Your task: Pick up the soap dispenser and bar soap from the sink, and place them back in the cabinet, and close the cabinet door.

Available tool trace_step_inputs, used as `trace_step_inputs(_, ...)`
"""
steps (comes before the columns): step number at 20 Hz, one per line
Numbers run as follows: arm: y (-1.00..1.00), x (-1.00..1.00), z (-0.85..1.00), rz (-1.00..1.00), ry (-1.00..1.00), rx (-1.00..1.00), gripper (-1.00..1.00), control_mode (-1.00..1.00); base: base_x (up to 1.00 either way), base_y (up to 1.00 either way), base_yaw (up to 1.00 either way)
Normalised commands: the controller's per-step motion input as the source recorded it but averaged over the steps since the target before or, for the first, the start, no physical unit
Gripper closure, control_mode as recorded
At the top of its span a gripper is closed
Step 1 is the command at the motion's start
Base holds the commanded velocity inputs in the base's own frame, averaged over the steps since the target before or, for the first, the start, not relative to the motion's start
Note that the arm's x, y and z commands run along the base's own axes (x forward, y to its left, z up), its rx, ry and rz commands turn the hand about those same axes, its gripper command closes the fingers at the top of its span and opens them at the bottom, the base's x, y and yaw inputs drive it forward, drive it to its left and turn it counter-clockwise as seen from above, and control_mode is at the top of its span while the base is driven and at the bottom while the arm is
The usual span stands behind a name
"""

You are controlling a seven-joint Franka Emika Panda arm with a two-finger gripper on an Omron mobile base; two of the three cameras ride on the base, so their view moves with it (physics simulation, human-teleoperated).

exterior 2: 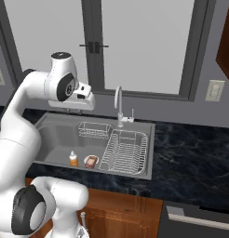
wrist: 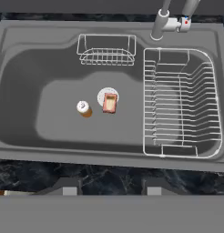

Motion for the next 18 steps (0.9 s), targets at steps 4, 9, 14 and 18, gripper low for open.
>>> trace_step_inputs(4,0.2,0.0,0.0,0.0,0.0,0.0,-1.0,-1.0,0.0,0.0,0.0)
trace_step_inputs(9,0.47,0.0,0.0,0.0,0.0,0.0,-1.0,-1.0,0.0,0.0,0.0)
trace_step_inputs(14,0.56,0.0,-0.01,0.0,0.0,0.0,-1.0,-1.0,0.0,0.0,0.0)
trace_step_inputs(18,0.51,0.0,-0.13,0.0,0.0,0.0,-1.0,-1.0,0.0,0.0,0.0)
